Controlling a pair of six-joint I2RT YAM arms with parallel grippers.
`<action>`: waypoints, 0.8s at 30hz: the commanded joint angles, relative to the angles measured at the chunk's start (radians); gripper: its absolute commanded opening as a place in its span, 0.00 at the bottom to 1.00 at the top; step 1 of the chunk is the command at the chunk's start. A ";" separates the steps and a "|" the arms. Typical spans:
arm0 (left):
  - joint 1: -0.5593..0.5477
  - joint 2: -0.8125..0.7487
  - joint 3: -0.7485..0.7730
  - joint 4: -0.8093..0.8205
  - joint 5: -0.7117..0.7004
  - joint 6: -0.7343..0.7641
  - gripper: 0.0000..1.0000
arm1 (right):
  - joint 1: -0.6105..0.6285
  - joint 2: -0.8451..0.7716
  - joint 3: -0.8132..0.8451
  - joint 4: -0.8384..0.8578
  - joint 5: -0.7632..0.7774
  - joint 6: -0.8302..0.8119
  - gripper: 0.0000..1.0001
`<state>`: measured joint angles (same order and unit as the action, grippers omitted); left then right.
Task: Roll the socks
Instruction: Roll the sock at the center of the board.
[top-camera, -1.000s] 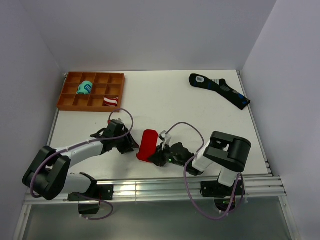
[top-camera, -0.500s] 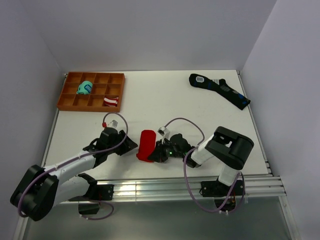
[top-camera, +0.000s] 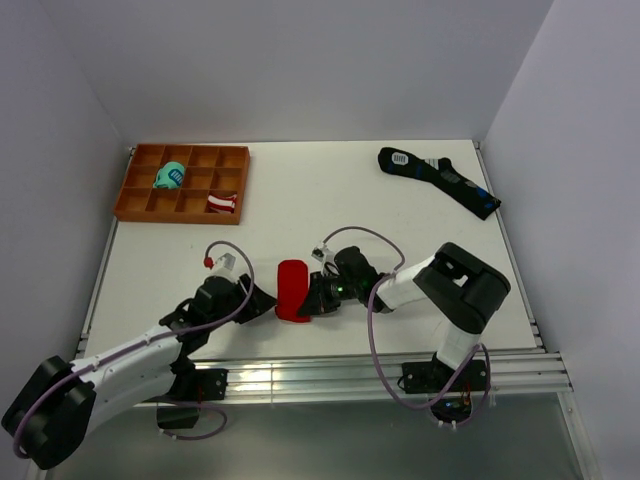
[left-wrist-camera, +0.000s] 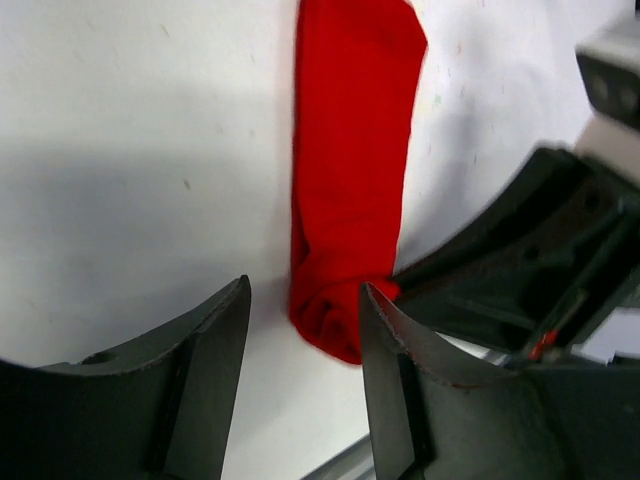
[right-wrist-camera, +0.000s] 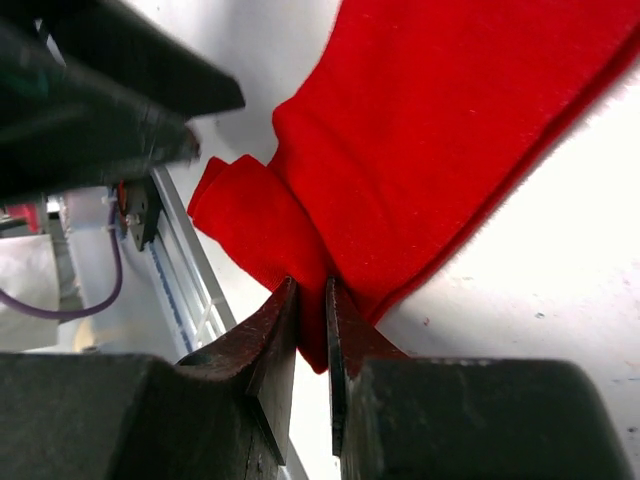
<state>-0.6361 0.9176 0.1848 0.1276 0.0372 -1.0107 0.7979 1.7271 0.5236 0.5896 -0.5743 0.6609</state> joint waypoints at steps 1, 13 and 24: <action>-0.053 -0.077 -0.053 0.105 -0.071 0.009 0.54 | -0.040 0.069 -0.007 -0.338 0.030 -0.066 0.11; -0.088 -0.138 -0.130 0.208 -0.049 0.030 0.56 | -0.069 0.094 0.111 -0.577 0.034 -0.136 0.12; -0.140 -0.031 -0.091 0.254 -0.046 0.110 0.56 | -0.069 0.092 0.173 -0.680 0.053 -0.155 0.12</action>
<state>-0.7555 0.8562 0.0574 0.3286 0.0017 -0.9470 0.7387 1.7641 0.7280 0.1513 -0.6807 0.5850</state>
